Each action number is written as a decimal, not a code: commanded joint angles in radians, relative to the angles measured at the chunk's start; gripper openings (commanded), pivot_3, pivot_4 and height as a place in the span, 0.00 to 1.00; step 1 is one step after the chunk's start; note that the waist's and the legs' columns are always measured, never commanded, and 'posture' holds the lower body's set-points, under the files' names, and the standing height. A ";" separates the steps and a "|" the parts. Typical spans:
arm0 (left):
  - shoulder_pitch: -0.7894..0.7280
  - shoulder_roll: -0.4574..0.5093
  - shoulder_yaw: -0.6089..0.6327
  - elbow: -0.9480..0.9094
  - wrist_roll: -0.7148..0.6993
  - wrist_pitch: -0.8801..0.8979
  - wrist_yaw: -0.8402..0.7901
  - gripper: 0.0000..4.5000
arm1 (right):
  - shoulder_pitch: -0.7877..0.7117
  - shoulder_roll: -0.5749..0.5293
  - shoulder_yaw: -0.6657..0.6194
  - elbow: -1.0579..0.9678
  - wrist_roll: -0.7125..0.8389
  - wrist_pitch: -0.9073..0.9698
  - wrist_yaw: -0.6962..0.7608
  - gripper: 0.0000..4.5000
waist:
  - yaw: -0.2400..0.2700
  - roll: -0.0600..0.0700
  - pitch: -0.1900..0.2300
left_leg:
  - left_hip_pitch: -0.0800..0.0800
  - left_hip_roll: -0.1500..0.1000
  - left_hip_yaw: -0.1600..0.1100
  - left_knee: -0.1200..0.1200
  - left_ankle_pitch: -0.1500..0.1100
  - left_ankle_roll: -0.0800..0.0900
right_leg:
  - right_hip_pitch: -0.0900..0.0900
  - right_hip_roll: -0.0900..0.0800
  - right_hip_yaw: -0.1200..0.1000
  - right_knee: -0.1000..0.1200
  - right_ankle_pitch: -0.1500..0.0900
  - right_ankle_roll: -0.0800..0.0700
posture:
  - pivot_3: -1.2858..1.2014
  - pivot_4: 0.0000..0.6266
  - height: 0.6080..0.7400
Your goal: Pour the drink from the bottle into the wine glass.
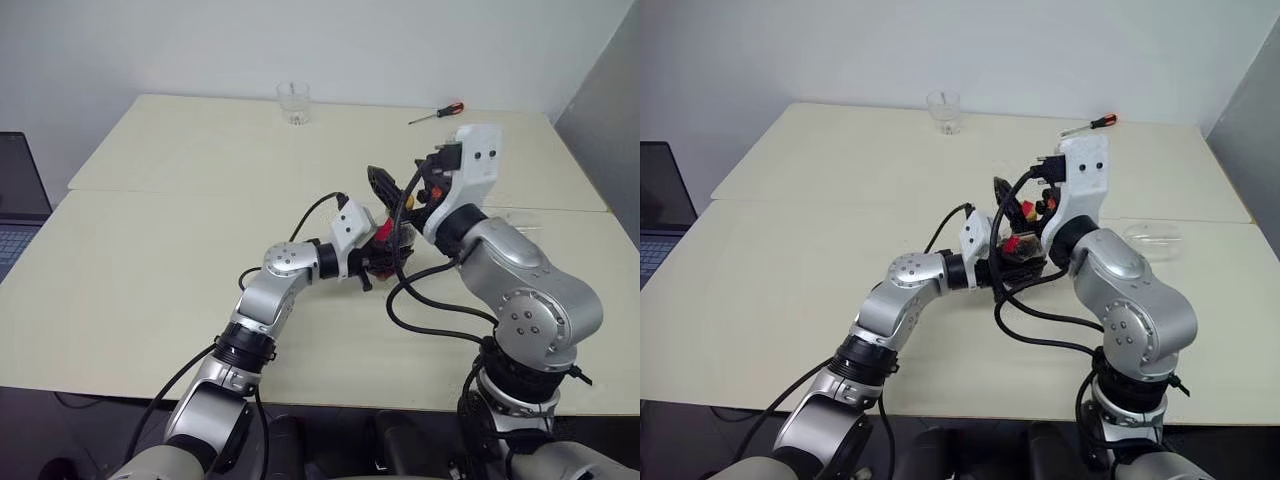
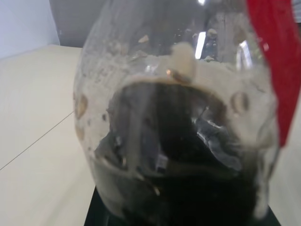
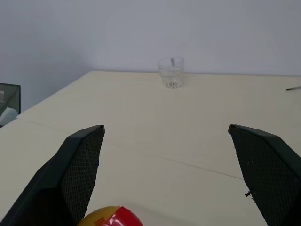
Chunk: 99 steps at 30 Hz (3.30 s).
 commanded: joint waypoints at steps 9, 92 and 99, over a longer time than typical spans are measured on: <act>-0.030 0.002 0.012 -0.023 -0.009 -0.029 -0.015 0.24 | 0.071 -0.048 -0.112 -0.164 0.140 0.061 0.024 1.00 | 0.000 0.000 0.000 | 0.000 0.000 0.000 0.000 0.000 0.000 | 0.000 0.000 0.000 0.000 0.000 0.000 | 0.52 0.24 1.00; -0.071 0.017 0.086 0.091 -0.006 -0.075 0.006 0.23 | 0.046 -0.167 -0.211 -0.129 0.365 -0.005 -0.001 1.00 | -0.001 0.000 0.000 | 0.000 0.000 0.000 0.000 0.000 0.000 | 0.000 0.000 0.000 0.000 -0.001 0.001 | 0.52 0.24 1.00; -0.047 0.079 0.241 0.170 -0.002 -0.078 0.160 0.23 | 0.066 -0.294 -0.432 -0.061 0.705 -0.030 0.013 1.00 | -0.001 0.000 0.000 | 0.000 0.000 0.000 -0.001 0.000 0.000 | 0.001 0.000 0.000 0.000 -0.001 0.001 | 0.52 0.24 1.00</act>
